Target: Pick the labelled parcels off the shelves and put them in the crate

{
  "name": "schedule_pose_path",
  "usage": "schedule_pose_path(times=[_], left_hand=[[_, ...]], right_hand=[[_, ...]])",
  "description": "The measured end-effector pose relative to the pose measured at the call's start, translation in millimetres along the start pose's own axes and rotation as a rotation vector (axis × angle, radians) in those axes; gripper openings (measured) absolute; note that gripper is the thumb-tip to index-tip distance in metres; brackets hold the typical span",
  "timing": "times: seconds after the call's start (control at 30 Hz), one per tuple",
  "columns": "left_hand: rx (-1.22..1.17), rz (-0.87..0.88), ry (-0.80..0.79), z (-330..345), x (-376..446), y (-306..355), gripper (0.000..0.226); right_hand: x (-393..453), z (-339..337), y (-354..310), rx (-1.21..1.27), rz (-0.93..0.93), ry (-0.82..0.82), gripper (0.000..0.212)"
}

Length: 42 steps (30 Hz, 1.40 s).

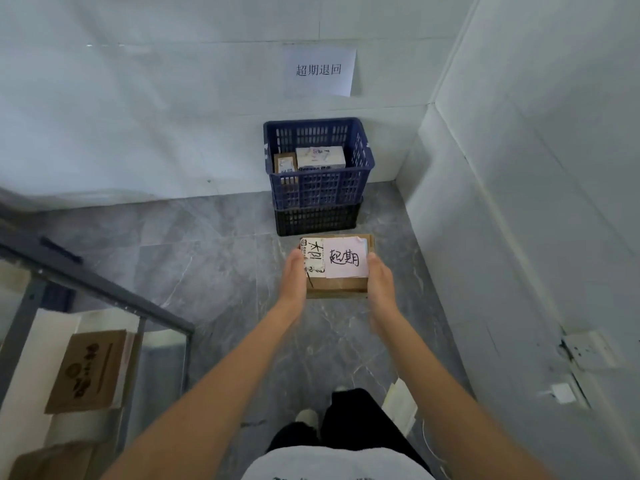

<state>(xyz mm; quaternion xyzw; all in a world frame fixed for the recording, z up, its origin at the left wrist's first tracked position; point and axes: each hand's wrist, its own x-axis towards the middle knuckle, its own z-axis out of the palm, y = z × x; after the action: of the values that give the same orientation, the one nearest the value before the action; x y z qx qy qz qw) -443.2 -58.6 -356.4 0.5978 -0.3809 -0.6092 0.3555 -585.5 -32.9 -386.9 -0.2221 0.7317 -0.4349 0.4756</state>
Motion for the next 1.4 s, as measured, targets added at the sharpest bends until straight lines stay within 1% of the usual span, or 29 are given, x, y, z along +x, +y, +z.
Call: schedule_pose_path(times=[0.17,0.23,0.33,0.43,0.53,0.67,0.8,0.93,1.07,1.23,1.4], left_hand=[[0.035,-0.001,-0.02,28.5,88.3,29.0,0.045],[0.03,-0.005,-0.029,43.4,125.9,44.6,0.044],[0.049,-0.023,-0.024,66.7,182.3,66.0,0.044],[0.047,-0.041,0.009,83.7,235.9,85.1,0.041],[0.064,-0.059,0.038,93.5,277.2,109.1,0.037],[-0.018,-0.099,0.03,93.6,333.7,128.2,0.036],[-0.004,-0.173,0.034,91.6,402.4,136.1,0.045],[-0.035,-0.282,0.094,94.2,482.0,154.8,0.044],[0.042,-0.398,0.093,93.2,554.1,172.0,0.052],[0.1,-0.465,0.105,92.3,637.4,174.7,0.055],[0.026,-0.614,0.121,93.8,717.0,135.4,0.061]], right_hand=[[91.2,7.0,-26.7,0.016,0.017,-0.019,0.078],[118.6,9.3,-56.3,0.0,0.001,-0.028,0.079],[172.0,10.5,-92.3,-0.032,-0.013,-0.071,0.069],[222.2,15.1,-132.1,-0.068,0.035,-0.097,0.073],[260.6,22.0,-168.4,-0.081,0.003,-0.141,0.046],[314.1,44.2,-194.1,-0.093,0.021,-0.177,0.039],[375.5,76.9,-207.6,-0.089,0.093,-0.191,0.037],[440.5,112.3,-232.8,-0.076,0.122,-0.163,0.028],[502.5,145.3,-258.6,-0.085,0.214,-0.13,0.02],[587.7,177.6,-268.4,-0.079,0.348,-0.16,0.024],[666.3,204.5,-237.7,-0.095,0.515,-0.269,0.036]])
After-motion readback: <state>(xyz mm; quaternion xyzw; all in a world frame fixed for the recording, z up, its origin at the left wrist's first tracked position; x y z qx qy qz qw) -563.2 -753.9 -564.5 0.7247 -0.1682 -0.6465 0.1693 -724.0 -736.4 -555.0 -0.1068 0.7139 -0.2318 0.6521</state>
